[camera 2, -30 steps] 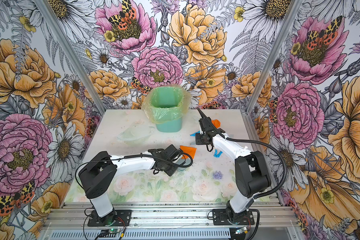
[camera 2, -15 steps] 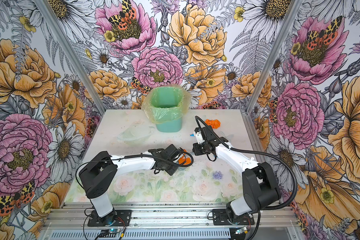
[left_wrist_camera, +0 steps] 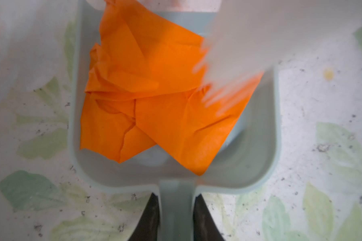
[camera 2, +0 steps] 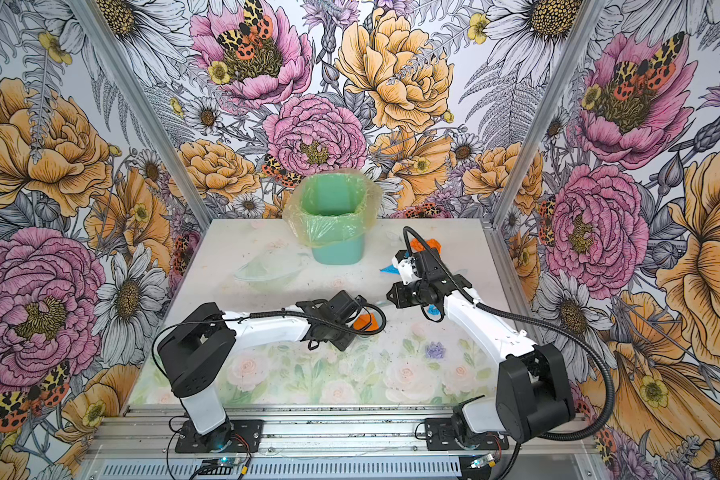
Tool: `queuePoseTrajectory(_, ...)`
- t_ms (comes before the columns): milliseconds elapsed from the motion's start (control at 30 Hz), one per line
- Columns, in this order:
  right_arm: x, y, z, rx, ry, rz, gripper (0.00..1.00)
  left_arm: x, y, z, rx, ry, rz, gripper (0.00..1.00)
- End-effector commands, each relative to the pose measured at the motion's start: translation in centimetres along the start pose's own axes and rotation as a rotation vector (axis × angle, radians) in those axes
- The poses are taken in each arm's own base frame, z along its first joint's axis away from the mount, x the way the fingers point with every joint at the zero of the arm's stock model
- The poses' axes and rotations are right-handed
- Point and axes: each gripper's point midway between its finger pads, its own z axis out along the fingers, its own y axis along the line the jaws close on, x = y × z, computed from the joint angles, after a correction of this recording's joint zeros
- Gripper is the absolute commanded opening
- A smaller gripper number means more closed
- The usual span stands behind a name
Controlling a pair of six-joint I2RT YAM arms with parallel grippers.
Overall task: Sweep away the paper scraps from the table
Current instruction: 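Sweep the orange scrap with the brush toward the dustpan, then lift the dustpan with the left gripper and carry it over the green bin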
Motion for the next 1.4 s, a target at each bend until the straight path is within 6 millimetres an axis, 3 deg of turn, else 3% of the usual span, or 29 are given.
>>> queuePoseTrajectory(0, -2.8, -1.0, -3.4, 0.063, -0.121, -0.005, 0.00, -2.1, 0.0, -2.2, -0.012, -0.098, -0.014, 0.00)
queuePoseTrajectory(200, -4.3, -4.7, -6.5, 0.183, -0.221, 0.086, 0.00, -4.0, 0.0, -5.2, -0.032, -0.116, 0.027, 0.00)
queuePoseTrajectory(400, -4.4, -7.4, -7.4, 0.222, -0.241, 0.167, 0.00, -6.3, -0.2, -8.4, -0.023, -0.166, 0.064, 0.00)
queuePoseTrajectory(667, -3.0, -10.0, -7.7, 0.269, -0.235, 0.259, 0.00, -9.0, 0.1, -12.0, -0.044, -0.197, 0.135, 0.00)
queuePoseTrajectory(1133, -1.9, -10.6, -6.9, 0.272, -0.205, 0.276, 0.00, -14.2, 3.3, -18.6, -0.064, -0.310, 0.145, 0.00)
queuePoseTrajectory(1367, -1.5, -10.5, -6.7, 0.264, -0.198, 0.285, 0.00, -17.2, 6.9, -21.7, -0.084, -0.382, 0.091, 0.00)
